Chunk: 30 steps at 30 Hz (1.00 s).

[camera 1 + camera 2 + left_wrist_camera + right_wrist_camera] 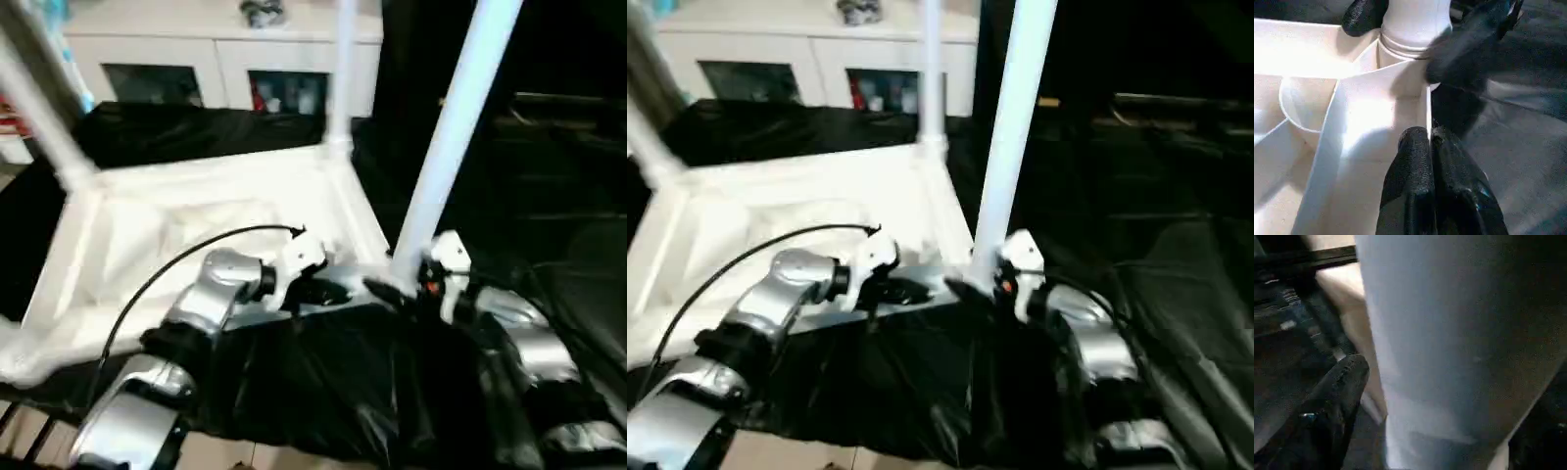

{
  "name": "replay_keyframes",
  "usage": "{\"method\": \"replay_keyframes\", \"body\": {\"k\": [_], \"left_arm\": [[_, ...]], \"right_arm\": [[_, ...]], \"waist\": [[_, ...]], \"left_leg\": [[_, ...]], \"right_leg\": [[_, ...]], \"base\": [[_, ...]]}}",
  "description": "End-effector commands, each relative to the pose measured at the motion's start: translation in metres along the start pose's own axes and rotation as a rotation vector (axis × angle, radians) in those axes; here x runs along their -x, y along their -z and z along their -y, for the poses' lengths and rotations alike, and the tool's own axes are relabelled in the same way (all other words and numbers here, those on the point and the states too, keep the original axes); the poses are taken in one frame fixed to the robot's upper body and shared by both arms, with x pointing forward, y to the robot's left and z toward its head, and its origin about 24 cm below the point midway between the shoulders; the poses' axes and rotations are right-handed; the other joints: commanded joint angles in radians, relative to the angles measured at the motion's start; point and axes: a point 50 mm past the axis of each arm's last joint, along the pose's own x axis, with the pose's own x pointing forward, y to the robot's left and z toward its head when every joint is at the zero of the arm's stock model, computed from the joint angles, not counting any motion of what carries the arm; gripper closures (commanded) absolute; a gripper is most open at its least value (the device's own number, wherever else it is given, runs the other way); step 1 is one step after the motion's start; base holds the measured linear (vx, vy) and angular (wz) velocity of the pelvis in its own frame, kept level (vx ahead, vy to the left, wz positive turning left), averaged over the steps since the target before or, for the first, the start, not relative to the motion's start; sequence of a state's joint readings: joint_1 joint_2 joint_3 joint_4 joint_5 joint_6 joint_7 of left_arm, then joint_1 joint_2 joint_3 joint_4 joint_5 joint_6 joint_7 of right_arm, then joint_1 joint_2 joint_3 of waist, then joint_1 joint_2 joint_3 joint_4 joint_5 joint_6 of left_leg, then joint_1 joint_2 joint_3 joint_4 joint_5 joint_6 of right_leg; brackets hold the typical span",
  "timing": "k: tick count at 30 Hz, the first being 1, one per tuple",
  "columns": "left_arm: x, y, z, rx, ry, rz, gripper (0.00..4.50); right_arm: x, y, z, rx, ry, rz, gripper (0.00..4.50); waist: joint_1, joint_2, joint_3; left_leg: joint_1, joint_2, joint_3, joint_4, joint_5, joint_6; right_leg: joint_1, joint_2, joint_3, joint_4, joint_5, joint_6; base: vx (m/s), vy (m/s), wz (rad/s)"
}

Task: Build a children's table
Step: Rotate leg to tighten

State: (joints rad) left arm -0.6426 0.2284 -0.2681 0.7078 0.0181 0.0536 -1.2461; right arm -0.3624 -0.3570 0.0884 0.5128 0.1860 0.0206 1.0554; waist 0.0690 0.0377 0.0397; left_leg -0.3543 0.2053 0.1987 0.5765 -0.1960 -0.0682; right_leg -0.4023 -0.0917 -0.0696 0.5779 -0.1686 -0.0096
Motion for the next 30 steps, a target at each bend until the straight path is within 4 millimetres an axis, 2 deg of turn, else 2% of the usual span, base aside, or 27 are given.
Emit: {"method": "replay_keyframes", "body": {"k": [1,5,10,14,21,24,25,26,28,29,30], "left_arm": [[-0.006,-0.012,0.006,-0.062,0.083,0.027,4.5],[0.002,-0.009,0.007,-0.056,0.122,0.012,4.5],[0.006,-0.008,0.008,-0.05,0.138,0.009,4.5],[0.008,-0.007,0.008,-0.046,0.147,0.007,4.5],[0.004,-0.007,0.008,-0.037,0.127,0.014,4.5],[-0.005,-0.011,-0.001,-0.013,-0.004,0.017,4.5],[-0.008,-0.012,-0.003,-0.005,-0.032,0.018,4.5],[-0.009,-0.012,-0.004,0.001,-0.051,0.018,4.5],[-0.009,-0.012,-0.004,0.001,-0.051,0.018,4.5],[-0.017,-0.015,-0.006,0.014,-0.101,0.023,4.5],[-0.022,-0.018,-0.008,0.023,-0.136,0.029,4.5]], "right_arm": [[-0.004,0.016,-0.019,-0.052,-0.158,-0.079,0.86],[0.005,0.016,-0.02,-0.048,-0.219,-0.114,1.22],[0.011,0.016,-0.019,-0.038,-0.26,-0.16,1.73],[0.011,0.015,-0.019,-0.041,-0.268,-0.164,1.86],[0.007,0.017,-0.022,-0.079,-0.265,-0.143,1.89],[-0.004,0.02,-0.013,-0.103,-0.067,-0.106,1.89],[-0.007,0.021,-0.009,-0.112,-0.001,-0.107,1.89],[-0.009,0.022,-0.006,-0.119,0.042,-0.108,1.89],[-0.009,0.022,-0.006,-0.119,0.042,-0.108,1.89],[-0.017,0.024,0.004,-0.14,0.195,-0.103,1.89],[-0.023,0.024,0.007,-0.165,0.265,-0.095,1.89]], "waist": [[0.003,-0.006,-0.055],[0.007,-0.008,-0.053],[0.014,-0.01,-0.058],[0.017,-0.011,-0.06],[0.017,-0.009,-0.059],[0.015,-0.008,-0.057],[0.011,-0.005,-0.052],[0.007,-0.008,-0.051],[0.001,-0.01,-0.051],[-0.002,-0.008,-0.05],[-0.008,-0.007,-0.049]], "left_leg": [[0.005,0.032,-0.009,-0.065,-0.217,0.097],[0.006,0.033,-0.01,-0.068,-0.23,0.076],[0.004,0.03,-0.008,-0.061,-0.177,0.087],[0.003,0.029,-0.008,-0.059,-0.157,0.094],[0.004,0.029,-0.009,-0.06,-0.168,0.086],[0.005,0.03,-0.008,-0.061,-0.18,0.076],[0.008,0.028,-0.01,-0.065,-0.211,0.057],[0.011,0.025,-0.012,-0.068,-0.243,0.038],[0.011,0.024,-0.014,-0.071,-0.261,0.028],[0.011,0.024,-0.014,-0.071,-0.266,0.032],[0.009,0.023,-0.013,-0.07,-0.267,0.028]], "right_leg": [[0.053,-0.05,0.035,-0.058,-0.19,-0.263],[0.051,-0.05,0.037,-0.06,-0.229,-0.246],[0.052,-0.05,0.037,-0.053,-0.165,-0.257],[0.053,-0.05,0.036,-0.05,-0.142,-0.262],[0.054,-0.05,0.035,-0.052,-0.162,-0.257],[0.051,-0.051,0.036,-0.055,-0.18,-0.254],[0.047,-0.051,0.035,-0.062,-0.239,-0.242],[0.048,-0.052,0.034,-0.069,-0.306,-0.222],[0.049,-0.052,0.034,-0.074,-0.352,-0.199],[0.047,-0.051,0.035,-0.077,-0.356,-0.194],[0.044,-0.051,0.036,-0.076,-0.355,-0.197]], "base": [[0.0,0.0,0.0],[0.0,0.0,0.0],[0.0,0.0,0.0],[0.0,0.0,0.0],[0.0,0.0,0.0],[0.0,0.0,0.0],[0.0,0.0,0.0],[0.0,0.0,0.0],[0.0,0.0,0.0],[0.0,0.0,0.0],[0.0,0.0,0.0]]}}
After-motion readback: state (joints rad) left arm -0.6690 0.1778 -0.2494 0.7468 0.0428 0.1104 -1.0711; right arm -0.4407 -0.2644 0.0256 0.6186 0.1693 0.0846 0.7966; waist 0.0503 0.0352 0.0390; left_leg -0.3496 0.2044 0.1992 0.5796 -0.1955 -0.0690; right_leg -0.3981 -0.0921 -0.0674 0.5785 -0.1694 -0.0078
